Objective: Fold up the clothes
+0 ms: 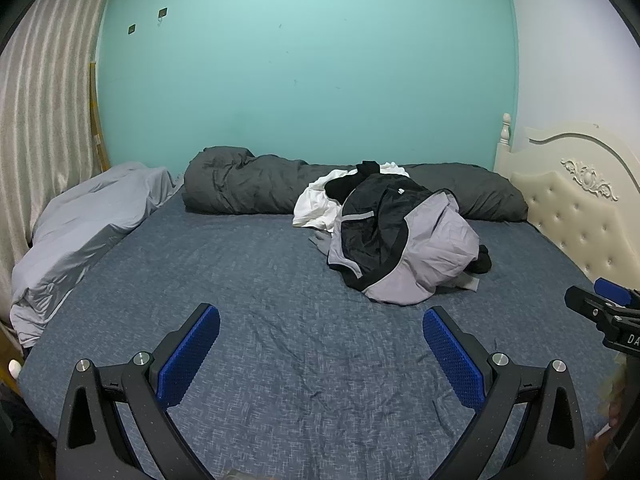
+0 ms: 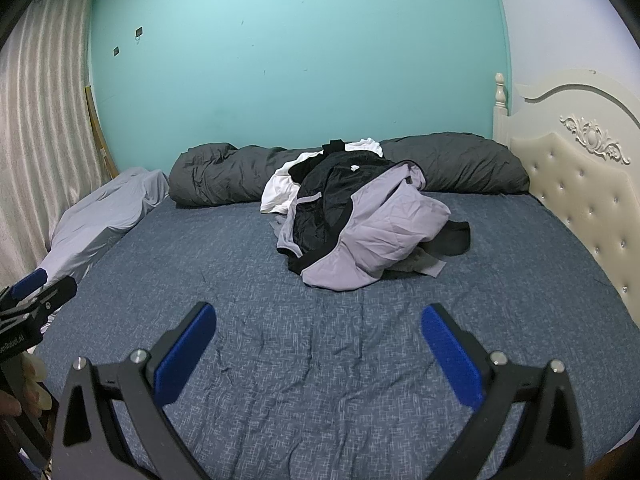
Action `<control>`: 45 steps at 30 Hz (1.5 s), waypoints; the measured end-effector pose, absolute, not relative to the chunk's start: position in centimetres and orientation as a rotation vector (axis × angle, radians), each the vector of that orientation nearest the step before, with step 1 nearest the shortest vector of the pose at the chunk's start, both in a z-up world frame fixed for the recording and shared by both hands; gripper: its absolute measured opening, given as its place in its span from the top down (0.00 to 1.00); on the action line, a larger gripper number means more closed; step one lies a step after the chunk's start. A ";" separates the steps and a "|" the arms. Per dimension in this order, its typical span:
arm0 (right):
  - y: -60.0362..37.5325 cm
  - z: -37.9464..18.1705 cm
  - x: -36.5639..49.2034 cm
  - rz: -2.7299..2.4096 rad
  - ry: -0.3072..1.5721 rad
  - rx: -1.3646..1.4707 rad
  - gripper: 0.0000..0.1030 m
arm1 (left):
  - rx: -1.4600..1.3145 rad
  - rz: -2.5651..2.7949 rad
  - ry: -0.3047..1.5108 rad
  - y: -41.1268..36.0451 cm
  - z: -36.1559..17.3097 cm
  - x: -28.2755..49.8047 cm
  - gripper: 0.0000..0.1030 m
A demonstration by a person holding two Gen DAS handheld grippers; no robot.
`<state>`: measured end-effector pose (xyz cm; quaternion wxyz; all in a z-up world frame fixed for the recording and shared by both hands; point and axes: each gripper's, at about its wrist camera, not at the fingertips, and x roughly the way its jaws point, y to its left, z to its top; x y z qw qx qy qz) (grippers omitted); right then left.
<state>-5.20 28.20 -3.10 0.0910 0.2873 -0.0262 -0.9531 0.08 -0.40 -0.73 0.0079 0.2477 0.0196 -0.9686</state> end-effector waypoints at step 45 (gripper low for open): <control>28.9 -11.8 -16.4 -2.797 -0.022 1.034 0.00 | 0.811 -2.990 0.070 -2.0 -7.1 -9.9 0.00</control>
